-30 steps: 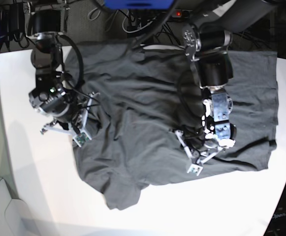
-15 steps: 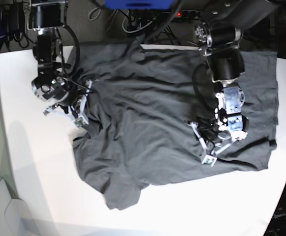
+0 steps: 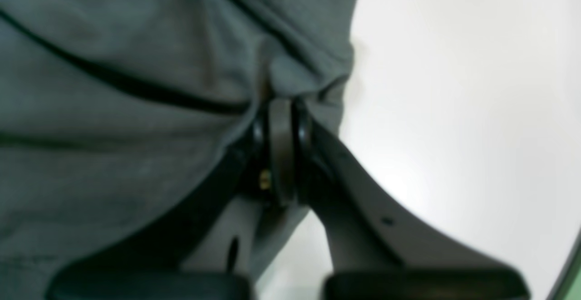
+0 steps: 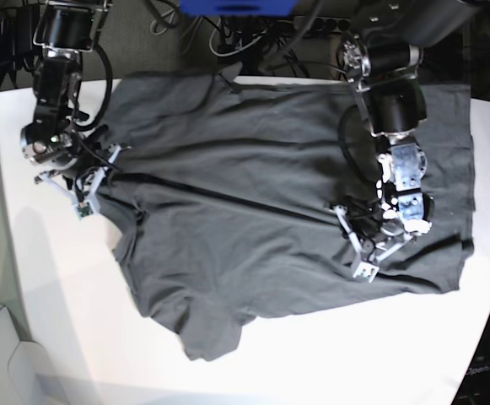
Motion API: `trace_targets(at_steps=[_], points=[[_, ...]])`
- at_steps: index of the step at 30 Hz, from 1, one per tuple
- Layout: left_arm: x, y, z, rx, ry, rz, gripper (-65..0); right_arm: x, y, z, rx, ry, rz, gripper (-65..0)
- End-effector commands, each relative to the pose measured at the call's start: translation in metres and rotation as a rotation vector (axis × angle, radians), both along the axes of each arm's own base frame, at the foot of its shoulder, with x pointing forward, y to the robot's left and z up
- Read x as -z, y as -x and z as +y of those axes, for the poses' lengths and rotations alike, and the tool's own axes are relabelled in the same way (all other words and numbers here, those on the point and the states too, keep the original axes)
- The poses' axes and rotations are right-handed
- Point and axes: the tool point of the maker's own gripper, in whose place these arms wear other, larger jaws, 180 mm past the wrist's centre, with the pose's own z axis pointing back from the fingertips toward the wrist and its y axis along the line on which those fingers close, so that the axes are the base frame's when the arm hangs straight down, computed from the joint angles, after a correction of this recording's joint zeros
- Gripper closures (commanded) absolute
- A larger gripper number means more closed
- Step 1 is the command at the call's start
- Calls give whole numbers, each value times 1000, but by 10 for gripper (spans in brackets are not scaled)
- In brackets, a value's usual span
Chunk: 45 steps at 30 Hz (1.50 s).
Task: Layout the t-shirt on the table in an organized manner, then fold the t-shirt properly
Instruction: 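Drag the right gripper outward to the shirt's side edge, then pull the shirt's sides apart with both grippers to flatten it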
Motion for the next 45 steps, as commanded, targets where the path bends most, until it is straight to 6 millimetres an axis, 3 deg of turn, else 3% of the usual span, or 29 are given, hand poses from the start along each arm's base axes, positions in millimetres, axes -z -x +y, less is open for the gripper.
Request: trace_targets(at_steps=[1,8,14,16,21,25,28,34,37,41,45], points=[[-9,-6,6,-5,-21,-14,-107,-2,3,-19,35,44,17,0],[-9,-6,6,-6,-22,-14,-107,-17,13,-44,104,75,-11,0],[-9,-6,5,-5,-19,-14,-107,-59,5,-37,72,119,-130,0],[-16,-10,5,-6,-25,-36,-107,-65,-2,-26,52,109,-153,0],[-40,-17,0,4,-48,-83,-108,-82,-47,7,-42,83,-215,0],[-63,-19,7,-13,-93,-108,-108,-91,-90,35,-117,55,-239,0],[-73,-8,14,-33,-132,-106,-108,-90,-125,52,-161,26,-221,0],[-72,37,32,-74,-215,-58,-108,-74,-188,83,-220,-97,-187,0],[-71,61,39,-88,-256,-33,-108,-66,-208,95,-228,-166,-180,0],[-75,85,46,-100,-293,-35,-108,-57,-219,104,-212,-250,-187,0],[-74,107,51,-107,-324,-12,-108,-54,-225,93,-145,-249,-232,0]])
